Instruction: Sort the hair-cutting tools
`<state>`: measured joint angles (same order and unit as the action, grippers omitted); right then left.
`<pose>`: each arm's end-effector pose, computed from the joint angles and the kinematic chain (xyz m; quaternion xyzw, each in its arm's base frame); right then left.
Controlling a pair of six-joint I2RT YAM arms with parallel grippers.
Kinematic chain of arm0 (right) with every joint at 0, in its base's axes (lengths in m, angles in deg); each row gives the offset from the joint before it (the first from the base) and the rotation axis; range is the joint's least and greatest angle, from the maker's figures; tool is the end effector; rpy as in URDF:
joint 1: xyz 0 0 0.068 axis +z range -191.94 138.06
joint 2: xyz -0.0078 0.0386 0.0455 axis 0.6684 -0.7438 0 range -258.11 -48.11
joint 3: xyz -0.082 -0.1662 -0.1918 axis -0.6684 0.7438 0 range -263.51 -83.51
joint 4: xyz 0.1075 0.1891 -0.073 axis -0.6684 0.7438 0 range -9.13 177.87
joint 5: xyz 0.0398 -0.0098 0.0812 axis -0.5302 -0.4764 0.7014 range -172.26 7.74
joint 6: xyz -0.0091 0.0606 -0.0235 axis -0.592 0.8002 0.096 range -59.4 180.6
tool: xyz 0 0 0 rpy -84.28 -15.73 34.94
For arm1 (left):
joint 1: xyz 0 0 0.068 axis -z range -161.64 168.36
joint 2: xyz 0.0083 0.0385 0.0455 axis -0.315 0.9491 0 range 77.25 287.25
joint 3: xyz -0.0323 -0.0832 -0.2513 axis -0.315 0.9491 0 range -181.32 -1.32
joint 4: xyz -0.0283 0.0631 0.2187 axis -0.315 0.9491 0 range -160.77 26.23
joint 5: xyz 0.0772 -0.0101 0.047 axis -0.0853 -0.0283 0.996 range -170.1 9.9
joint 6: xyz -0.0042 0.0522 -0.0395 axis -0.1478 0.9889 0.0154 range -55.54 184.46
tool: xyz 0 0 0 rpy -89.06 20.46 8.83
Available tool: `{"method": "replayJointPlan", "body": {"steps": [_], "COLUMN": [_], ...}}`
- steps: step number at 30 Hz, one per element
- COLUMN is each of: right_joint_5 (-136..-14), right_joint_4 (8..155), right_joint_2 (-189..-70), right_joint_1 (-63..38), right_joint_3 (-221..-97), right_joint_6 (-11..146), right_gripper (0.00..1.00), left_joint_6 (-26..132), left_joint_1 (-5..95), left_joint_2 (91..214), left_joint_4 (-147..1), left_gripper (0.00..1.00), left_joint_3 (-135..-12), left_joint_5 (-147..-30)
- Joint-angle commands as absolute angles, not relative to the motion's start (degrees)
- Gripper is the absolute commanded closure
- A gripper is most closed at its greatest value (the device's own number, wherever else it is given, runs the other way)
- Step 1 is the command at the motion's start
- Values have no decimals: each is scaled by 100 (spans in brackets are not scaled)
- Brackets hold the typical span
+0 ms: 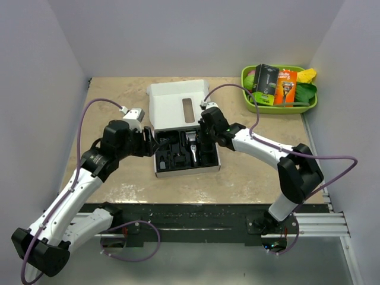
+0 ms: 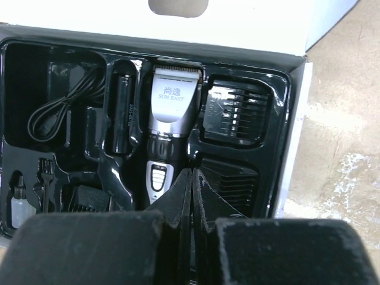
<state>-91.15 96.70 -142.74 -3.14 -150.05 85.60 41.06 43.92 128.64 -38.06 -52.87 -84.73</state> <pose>0.2737 0.2099 0.2374 -0.0802 0.9145 0.1456 0.3689 0.1564 -0.0793 0.3079 0.0359 0.8757 -0.2312 0.4223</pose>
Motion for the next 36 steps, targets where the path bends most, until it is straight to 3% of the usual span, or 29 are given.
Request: {"method": "replayJointPlan", "body": {"steps": [1, 10, 36], "right_joint_5": [-9622, -10159, -10124], "right_joint_4": [9545, 9730, 9414], "right_joint_2": [-14355, -14294, -14953], "right_joint_1": [-204, -169, -81], "right_joint_3": [-15285, -15145, -14538], "right_joint_6": [8662, 8662, 8846], "right_gripper": [100, 100, 100], "left_joint_6": [4134, 4090, 4073], "left_joint_1": [4402, 4402, 4402], "left_joint_2": [12893, 12963, 13139], "left_joint_4": [-4018, -4212, -4423], "left_gripper": [43, 43, 43], "left_joint_3": [-5292, -5125, -4940], "left_joint_5": [-8458, -8599, -8599]}}
